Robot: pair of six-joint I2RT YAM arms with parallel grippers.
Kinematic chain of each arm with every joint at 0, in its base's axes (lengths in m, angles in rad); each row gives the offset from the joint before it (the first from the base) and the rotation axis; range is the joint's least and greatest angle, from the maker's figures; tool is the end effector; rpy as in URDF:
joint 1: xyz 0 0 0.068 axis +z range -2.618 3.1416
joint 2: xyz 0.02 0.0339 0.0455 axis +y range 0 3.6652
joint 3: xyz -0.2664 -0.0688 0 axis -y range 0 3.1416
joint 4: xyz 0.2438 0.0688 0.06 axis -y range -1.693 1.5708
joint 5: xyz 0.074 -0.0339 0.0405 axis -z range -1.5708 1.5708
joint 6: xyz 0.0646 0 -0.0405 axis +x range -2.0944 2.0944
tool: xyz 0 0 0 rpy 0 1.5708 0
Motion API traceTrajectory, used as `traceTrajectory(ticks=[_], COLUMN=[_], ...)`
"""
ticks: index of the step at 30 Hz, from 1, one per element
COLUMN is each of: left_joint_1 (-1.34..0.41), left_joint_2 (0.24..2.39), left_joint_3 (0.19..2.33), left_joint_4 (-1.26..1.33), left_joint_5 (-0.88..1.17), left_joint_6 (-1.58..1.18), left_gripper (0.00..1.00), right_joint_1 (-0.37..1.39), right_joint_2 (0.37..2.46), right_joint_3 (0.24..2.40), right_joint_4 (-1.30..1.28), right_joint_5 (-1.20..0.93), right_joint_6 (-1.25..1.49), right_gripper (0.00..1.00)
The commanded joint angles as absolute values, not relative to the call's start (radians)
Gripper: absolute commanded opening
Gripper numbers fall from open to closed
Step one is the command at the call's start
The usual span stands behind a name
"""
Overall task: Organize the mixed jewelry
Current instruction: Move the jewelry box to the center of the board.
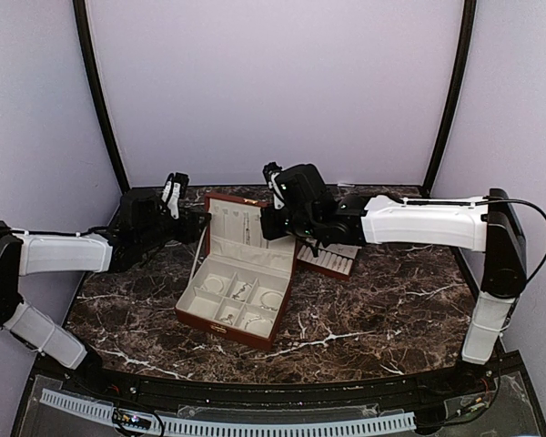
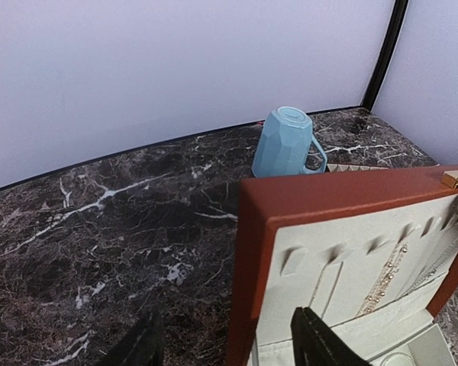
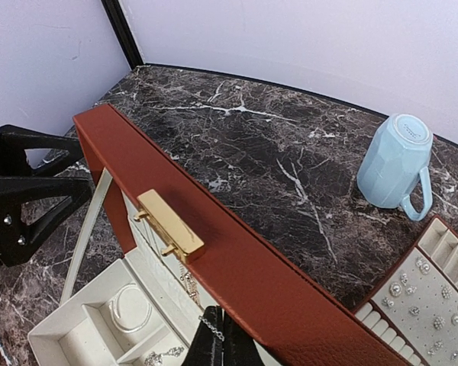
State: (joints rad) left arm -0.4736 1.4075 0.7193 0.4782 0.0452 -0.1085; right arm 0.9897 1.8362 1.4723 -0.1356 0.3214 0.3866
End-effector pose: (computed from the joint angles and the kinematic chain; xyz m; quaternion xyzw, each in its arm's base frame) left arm 0.3000 -0.1570 0.2390 0.1551 0.7616 -0.1973 0.5974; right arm 0.2684 0.3715 0.2751 -0.1741 0.8348 0.2137 0.4766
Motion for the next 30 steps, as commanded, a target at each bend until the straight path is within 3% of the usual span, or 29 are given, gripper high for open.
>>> traceTrajectory(ticks=[1,12,18,24,30], left_joint_1=[-0.460,-0.460,-0.460,-0.471,-0.550], left_joint_2=[1.441,1.500,1.493,1.463,1.415], left_joint_3=[0.755,0.772,0.759,0.724,0.685], left_joint_4=[0.544,0.595,0.602,0.620,0.630], left_joint_5=[0.080,0.123,0.132,0.112,-0.110], left_joint_6=[-0.124,-0.096,-0.075,-0.101,-0.155], left_gripper=[0.54,0.26,0.03,0.00,0.00], right_joint_1=[0.992,0.992,0.994,0.994,0.994], right_joint_2=[1.800,1.790,1.780,1.761,1.741], right_joint_3=[1.495,1.481,1.472,1.451,1.420], right_joint_4=[-0.132,-0.132,-0.128,-0.127,-0.134], right_joint_5=[0.359,0.368,0.367,0.371,0.384], right_joint_6=[0.402,0.418,0.426,0.438,0.458], right_gripper=[0.00,0.00,0.00,0.00,0.00])
